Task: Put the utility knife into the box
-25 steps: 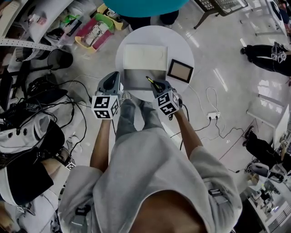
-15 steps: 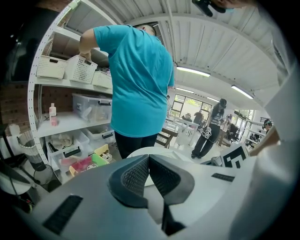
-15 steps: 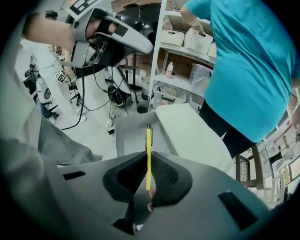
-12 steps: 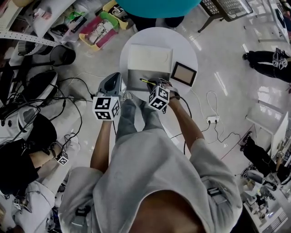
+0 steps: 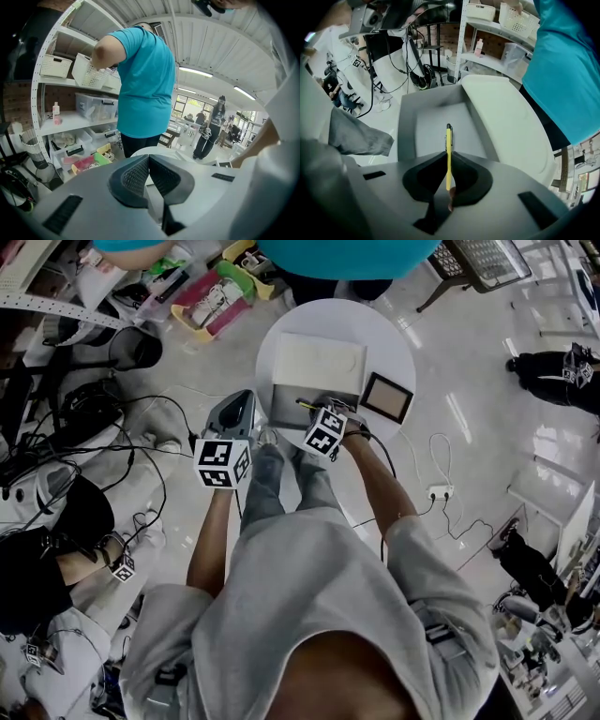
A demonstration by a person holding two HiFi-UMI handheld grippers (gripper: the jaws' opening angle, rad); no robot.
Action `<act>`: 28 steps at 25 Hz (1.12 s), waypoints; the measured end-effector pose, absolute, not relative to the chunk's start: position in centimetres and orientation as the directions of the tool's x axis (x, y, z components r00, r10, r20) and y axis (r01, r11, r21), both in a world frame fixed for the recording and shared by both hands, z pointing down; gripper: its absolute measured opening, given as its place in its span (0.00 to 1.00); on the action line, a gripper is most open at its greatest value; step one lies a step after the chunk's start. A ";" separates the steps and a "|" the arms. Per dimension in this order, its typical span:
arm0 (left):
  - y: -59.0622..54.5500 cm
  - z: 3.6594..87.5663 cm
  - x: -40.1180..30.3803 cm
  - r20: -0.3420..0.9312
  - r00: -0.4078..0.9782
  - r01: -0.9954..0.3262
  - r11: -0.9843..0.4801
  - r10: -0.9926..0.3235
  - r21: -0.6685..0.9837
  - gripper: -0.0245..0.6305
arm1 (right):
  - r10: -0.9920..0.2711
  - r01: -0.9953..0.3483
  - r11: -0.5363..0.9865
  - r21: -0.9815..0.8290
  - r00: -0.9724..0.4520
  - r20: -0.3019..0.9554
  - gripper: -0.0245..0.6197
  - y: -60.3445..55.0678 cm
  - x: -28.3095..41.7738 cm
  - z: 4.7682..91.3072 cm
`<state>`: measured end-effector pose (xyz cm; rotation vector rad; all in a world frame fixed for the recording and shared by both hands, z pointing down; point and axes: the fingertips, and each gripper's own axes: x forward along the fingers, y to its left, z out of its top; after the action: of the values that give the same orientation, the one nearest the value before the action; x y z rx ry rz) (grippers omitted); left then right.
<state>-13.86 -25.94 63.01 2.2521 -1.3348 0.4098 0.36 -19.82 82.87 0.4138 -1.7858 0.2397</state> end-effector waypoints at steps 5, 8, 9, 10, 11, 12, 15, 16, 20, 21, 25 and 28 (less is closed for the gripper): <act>-26.0 63.5 -14.6 0.493 0.473 -0.881 -0.399 -0.731 0.253 0.07 | -0.120 -0.399 0.916 0.035 -0.189 0.975 0.11 -19.6 0.1 84.3; -26.1 63.9 -15.0 0.493 0.470 -0.883 -0.395 -0.732 0.254 0.07 | -0.102 -0.399 0.917 0.020 -0.185 0.977 0.11 -19.4 0.0 85.0; -26.0 64.0 -15.0 0.494 0.468 -0.884 -0.392 -0.733 0.256 0.07 | -0.097 -0.399 0.917 0.014 -0.188 0.977 0.11 -19.3 0.1 85.1; -26.0 64.0 -15.0 0.495 0.468 -0.884 -0.390 -0.732 0.258 0.07 | -0.094 -0.401 0.916 0.009 -0.192 0.977 0.11 -19.2 0.1 85.2; -26.1 64.0 -15.0 0.496 0.468 -0.884 -0.390 -0.732 0.258 0.07 | -0.092 -0.405 0.914 0.005 -0.197 0.976 0.11 -19.2 0.2 85.2; -26.1 64.0 -14.9 0.496 0.468 -0.884 -0.391 -0.731 0.258 0.07 | -0.091 -0.408 0.913 0.000 -0.202 0.975 0.11 -19.2 0.2 85.1; -26.3 63.9 -14.7 0.496 0.472 -0.882 -0.395 -0.729 0.258 0.07 | -0.080 -0.415 0.910 -0.017 -0.214 0.974 0.11 -19.3 0.2 85.0; -26.3 63.9 -14.7 0.497 0.472 -0.881 -0.395 -0.728 0.258 0.07 | -0.072 -0.418 0.908 -0.026 -0.218 0.973 0.11 -19.2 0.3 85.0; -26.4 63.9 -14.6 0.496 0.472 -0.882 -0.398 -0.729 0.253 0.07 | -0.050 -0.421 0.905 -0.057 -0.239 0.970 0.12 -18.9 0.3 84.7; -26.4 63.8 -14.5 0.495 0.472 -0.882 -0.399 -0.730 0.252 0.07 | -0.059 -0.423 0.905 -0.051 -0.243 0.968 0.12 -19.0 0.4 84.4; -26.3 63.5 -14.4 0.496 0.474 -0.881 -0.401 -0.728 0.252 0.07 | -0.097 -0.437 0.899 -0.032 -0.270 0.958 0.12 -19.2 0.4 83.0; -26.4 63.3 -14.1 0.490 0.479 -0.877 -0.408 -0.728 0.253 0.07 | -0.133 -0.471 0.882 -0.026 -0.301 0.944 0.12 -19.5 0.4 81.5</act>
<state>-14.10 -26.36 63.28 2.2529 -1.3291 0.4187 0.37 -19.47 81.54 0.4493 -1.8683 0.3552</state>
